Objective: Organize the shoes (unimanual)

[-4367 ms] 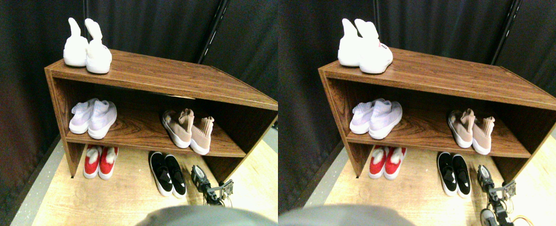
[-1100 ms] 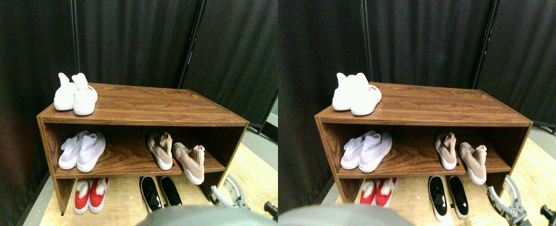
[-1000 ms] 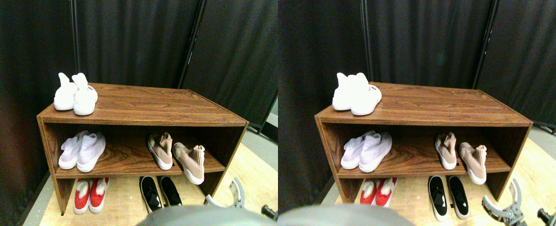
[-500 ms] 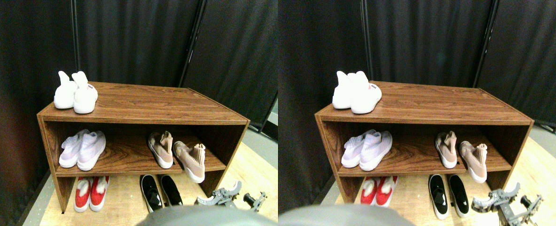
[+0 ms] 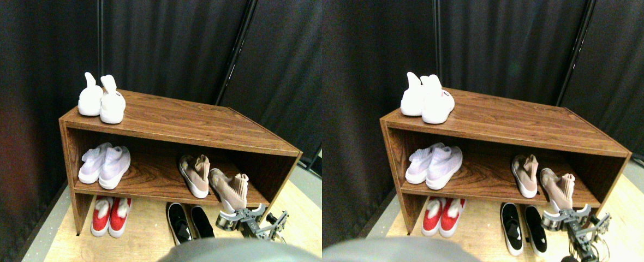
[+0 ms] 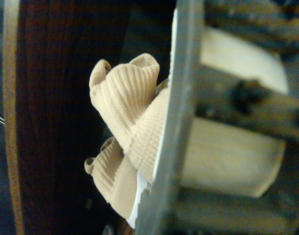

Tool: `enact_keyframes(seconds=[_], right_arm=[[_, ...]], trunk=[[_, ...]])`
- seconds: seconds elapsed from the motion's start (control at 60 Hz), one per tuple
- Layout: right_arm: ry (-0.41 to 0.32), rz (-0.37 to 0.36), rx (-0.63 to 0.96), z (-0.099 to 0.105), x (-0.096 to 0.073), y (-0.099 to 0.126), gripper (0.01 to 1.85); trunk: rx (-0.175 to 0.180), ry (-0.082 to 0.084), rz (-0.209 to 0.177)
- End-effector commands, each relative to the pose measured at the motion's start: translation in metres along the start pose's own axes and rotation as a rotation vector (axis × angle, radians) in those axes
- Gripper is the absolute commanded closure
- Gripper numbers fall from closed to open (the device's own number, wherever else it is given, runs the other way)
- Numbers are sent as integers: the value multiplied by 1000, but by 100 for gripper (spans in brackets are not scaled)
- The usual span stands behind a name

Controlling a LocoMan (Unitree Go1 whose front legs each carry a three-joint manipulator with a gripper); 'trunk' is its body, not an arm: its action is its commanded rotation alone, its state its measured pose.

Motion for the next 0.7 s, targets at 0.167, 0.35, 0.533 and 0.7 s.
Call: enact_keyframes(seconds=[0.167,0.35,0.533,0.7], right_arm=[[-26,4,-14,0,17,-4,27],[-31,-3,-9,-2,24,-6,23],[-43,-5,-9,0,27,-7,27],[-36,-2,-6,1,31,-5,25]], trunk=[[-30,13,22],[-37,11,26],[-34,8,25],[-33,4,27]])
